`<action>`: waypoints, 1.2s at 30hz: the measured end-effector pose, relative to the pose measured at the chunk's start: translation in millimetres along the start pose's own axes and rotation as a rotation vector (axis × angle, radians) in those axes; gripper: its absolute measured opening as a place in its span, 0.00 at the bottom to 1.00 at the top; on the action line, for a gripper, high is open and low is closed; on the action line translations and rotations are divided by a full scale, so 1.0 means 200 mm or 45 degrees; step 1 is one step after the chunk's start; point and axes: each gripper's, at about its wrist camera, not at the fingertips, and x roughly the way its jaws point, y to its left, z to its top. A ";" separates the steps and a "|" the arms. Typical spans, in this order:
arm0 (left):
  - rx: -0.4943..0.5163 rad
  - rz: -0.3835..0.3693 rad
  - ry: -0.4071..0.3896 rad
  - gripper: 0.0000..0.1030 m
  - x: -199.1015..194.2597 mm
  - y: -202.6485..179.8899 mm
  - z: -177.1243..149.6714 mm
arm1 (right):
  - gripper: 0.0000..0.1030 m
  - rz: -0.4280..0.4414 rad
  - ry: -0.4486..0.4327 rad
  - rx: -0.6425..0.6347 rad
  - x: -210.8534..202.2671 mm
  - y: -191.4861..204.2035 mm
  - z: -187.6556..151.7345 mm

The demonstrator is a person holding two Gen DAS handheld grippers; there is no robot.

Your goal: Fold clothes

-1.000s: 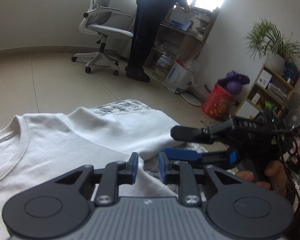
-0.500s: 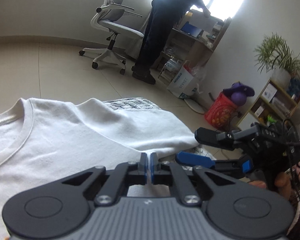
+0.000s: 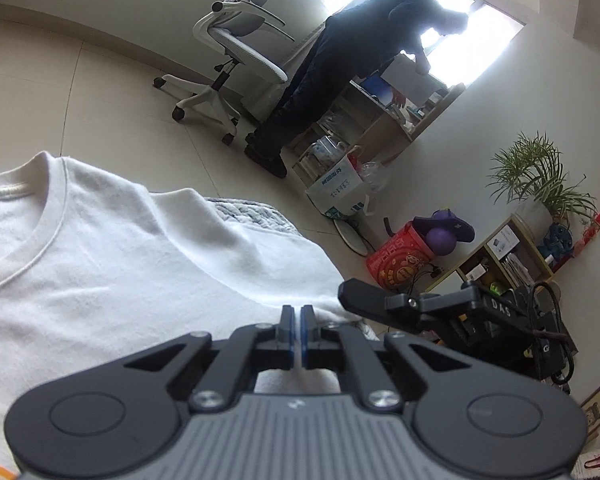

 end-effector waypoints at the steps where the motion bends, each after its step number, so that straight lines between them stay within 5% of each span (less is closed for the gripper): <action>1: -0.009 -0.007 0.001 0.02 0.00 0.00 0.00 | 0.54 -0.010 0.001 -0.002 0.01 0.01 0.00; 8: -0.003 -0.017 -0.003 0.02 -0.01 0.01 0.00 | 0.56 0.056 0.016 0.028 0.07 0.00 -0.03; 14: 0.080 0.007 0.029 0.02 -0.07 -0.02 0.02 | 0.55 0.230 0.022 0.209 0.00 -0.12 0.01; 23: 0.279 0.094 0.135 0.02 0.01 -0.10 -0.03 | 0.56 0.307 0.037 0.254 -0.09 -0.15 0.03; 29: 0.387 0.191 0.150 0.02 0.07 -0.16 -0.09 | 0.56 0.286 0.027 0.236 -0.11 -0.11 0.03; 36: 0.456 0.220 0.079 0.03 0.09 -0.22 -0.10 | 0.55 0.237 -0.132 0.080 -0.21 -0.01 0.03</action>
